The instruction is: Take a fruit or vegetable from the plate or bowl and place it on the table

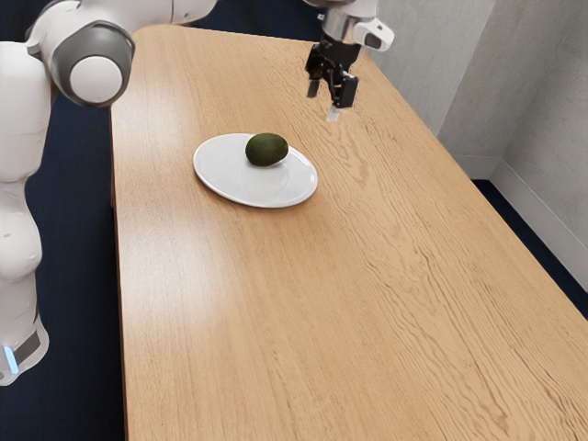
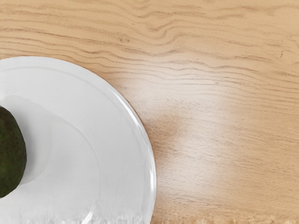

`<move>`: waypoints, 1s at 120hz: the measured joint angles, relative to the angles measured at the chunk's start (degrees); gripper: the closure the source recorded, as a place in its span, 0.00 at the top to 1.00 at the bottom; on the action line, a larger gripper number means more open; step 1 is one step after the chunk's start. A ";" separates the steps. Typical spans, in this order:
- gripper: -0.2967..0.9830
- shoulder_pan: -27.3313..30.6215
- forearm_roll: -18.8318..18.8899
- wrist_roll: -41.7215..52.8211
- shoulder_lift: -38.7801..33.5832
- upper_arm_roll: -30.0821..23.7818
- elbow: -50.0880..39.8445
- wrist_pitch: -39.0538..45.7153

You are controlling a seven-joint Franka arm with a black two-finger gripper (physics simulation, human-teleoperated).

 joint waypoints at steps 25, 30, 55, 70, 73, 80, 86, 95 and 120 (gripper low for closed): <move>0.77 4.37 0.47 1.18 0.16 1.93 -2.75 -4.16; 0.77 6.47 1.28 1.56 0.42 1.96 -3.32 -4.53; 0.77 13.30 4.05 4.33 4.43 1.97 -3.79 -3.32; 0.77 13.29 4.05 5.96 6.65 1.71 -3.81 -1.94; 0.77 13.24 4.01 6.26 7.18 1.66 -3.84 -1.70; 0.77 13.29 4.17 6.93 7.83 1.76 -3.87 -1.26; 0.77 13.50 4.98 7.63 8.02 1.89 -3.91 -0.98; 0.77 13.66 6.43 9.07 8.12 1.90 -3.89 -0.55; 0.77 13.36 9.96 15.41 8.63 1.66 -3.96 1.10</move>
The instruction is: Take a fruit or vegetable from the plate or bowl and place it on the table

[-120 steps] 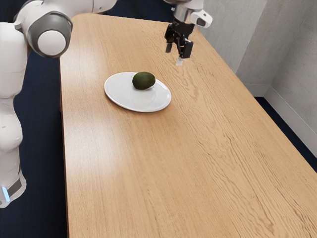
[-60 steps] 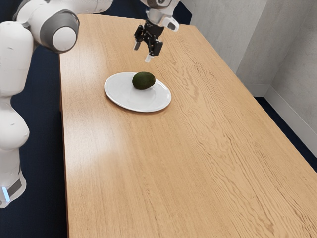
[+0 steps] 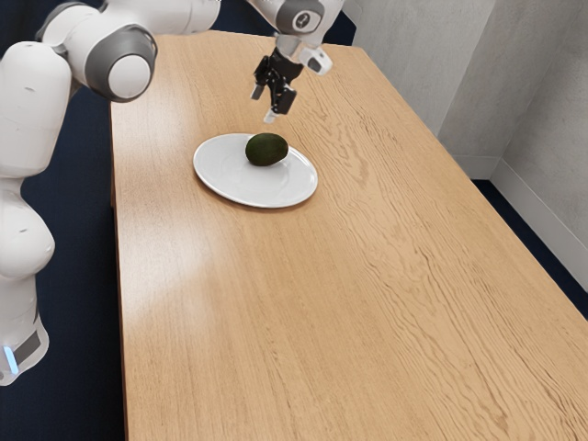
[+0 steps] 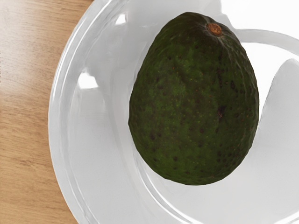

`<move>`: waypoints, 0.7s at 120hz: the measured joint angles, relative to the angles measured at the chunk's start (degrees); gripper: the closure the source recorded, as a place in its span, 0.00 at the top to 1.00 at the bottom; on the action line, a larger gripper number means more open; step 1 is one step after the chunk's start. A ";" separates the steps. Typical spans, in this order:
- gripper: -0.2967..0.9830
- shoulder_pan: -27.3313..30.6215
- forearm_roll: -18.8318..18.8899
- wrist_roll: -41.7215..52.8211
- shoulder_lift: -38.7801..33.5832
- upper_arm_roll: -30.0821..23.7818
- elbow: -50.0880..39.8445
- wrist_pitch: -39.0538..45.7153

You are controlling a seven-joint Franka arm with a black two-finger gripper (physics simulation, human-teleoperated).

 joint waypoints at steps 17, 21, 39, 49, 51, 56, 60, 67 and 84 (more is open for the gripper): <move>0.77 0.30 0.81 4.11 1.22 -0.02 -0.01 0.54; 0.77 0.24 0.80 4.95 1.35 -0.07 -0.01 0.63; 0.77 -0.20 -1.66 8.12 2.14 -0.27 -0.24 1.07; 0.77 -0.96 -2.55 9.47 3.08 -0.35 -0.77 1.36; 0.77 -1.08 -2.67 9.70 3.19 -0.36 -1.05 1.50; 0.77 -1.23 -3.12 10.24 3.34 -0.37 -2.09 1.92; 0.77 -1.30 -3.43 10.64 3.40 -0.37 -2.60 2.21; 0.77 -1.33 -3.85 11.26 3.39 -0.37 -3.04 2.62; 0.77 -1.32 -4.66 12.58 3.09 -0.37 -3.21 3.23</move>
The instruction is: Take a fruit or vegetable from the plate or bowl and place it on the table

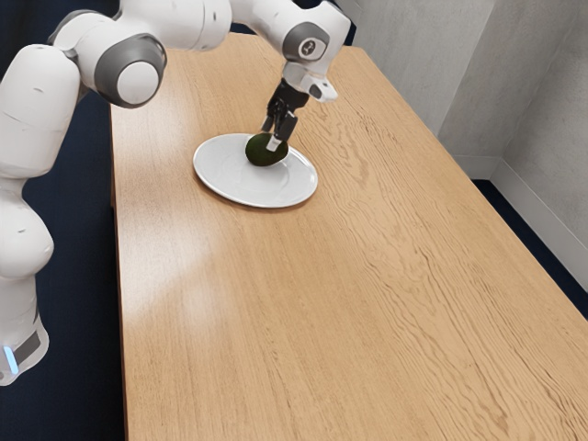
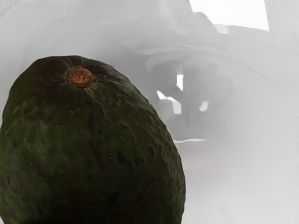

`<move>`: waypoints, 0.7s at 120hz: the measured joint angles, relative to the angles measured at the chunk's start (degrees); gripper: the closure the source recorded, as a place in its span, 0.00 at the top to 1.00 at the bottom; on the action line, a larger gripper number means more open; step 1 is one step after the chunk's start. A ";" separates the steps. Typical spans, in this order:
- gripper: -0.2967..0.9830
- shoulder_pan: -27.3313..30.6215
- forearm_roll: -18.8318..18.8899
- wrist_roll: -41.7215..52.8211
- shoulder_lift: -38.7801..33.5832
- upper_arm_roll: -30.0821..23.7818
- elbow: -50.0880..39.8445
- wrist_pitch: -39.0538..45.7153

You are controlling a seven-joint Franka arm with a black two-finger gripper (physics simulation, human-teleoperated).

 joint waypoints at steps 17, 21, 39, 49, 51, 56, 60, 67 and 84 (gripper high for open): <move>0.77 0.09 -1.06 0.92 -0.27 0.08 0.11 0.35; 0.77 0.14 -1.25 1.10 -0.27 0.08 0.12 0.42; 0.77 0.43 -1.45 1.86 -0.23 0.24 -0.04 1.09; 0.77 0.37 -0.33 2.85 -0.13 0.24 -0.10 1.24; 0.77 0.32 0.02 3.15 -0.11 0.22 -0.09 1.27; 0.77 0.23 0.95 3.98 -0.08 0.16 -0.11 1.33; 0.77 0.18 1.66 4.75 -0.07 0.13 -0.12 1.39; 0.77 0.14 2.74 6.16 0.07 0.10 -0.15 1.46; 0.77 0.37 4.01 9.54 0.32 0.18 -1.33 1.64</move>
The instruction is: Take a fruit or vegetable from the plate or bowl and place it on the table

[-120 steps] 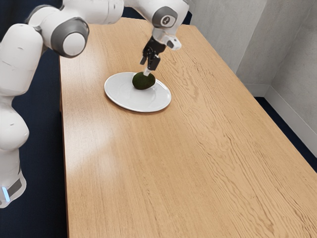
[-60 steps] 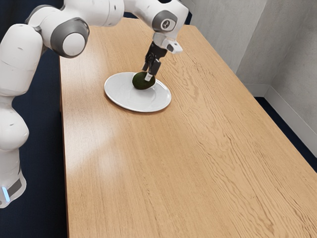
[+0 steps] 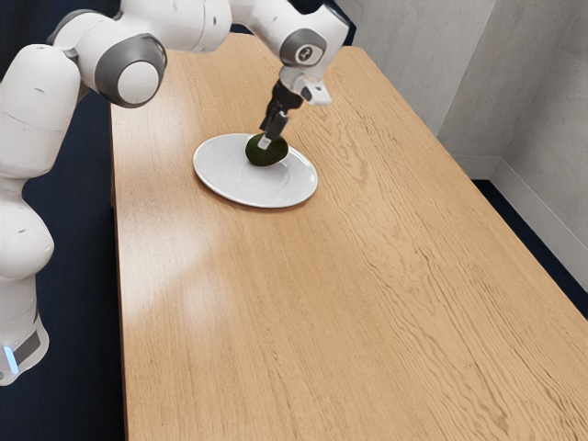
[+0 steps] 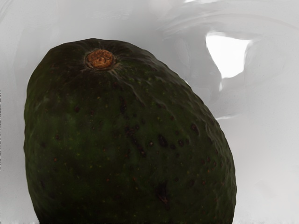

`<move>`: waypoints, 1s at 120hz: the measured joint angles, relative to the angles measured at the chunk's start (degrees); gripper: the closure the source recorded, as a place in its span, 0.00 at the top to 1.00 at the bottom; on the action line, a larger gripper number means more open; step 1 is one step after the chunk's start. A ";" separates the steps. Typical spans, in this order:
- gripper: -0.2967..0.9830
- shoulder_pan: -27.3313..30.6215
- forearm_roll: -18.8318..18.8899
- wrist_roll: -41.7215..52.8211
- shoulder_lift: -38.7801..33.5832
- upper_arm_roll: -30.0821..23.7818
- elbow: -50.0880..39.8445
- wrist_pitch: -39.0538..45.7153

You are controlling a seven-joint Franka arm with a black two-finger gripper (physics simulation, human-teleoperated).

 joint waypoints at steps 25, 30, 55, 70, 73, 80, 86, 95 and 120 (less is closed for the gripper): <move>0.77 0.42 0.48 3.87 0.40 0.25 -0.69 0.30; 0.77 0.30 0.48 4.50 0.41 0.21 -0.77 0.38; 0.77 -0.03 0.16 6.90 0.62 -0.06 -0.83 0.79; 0.77 0.37 -0.06 7.97 0.78 0.08 -0.83 1.17; 0.77 0.39 -0.09 8.16 0.81 0.10 -0.83 1.28; 0.77 0.42 -0.13 8.56 1.01 0.11 -0.83 1.54; 0.77 0.38 -0.17 8.89 1.37 0.09 -0.83 1.77; 0.77 0.37 -0.24 9.33 2.07 0.08 -0.83 2.09; 0.77 0.34 -0.36 10.29 2.79 0.08 -0.83 2.58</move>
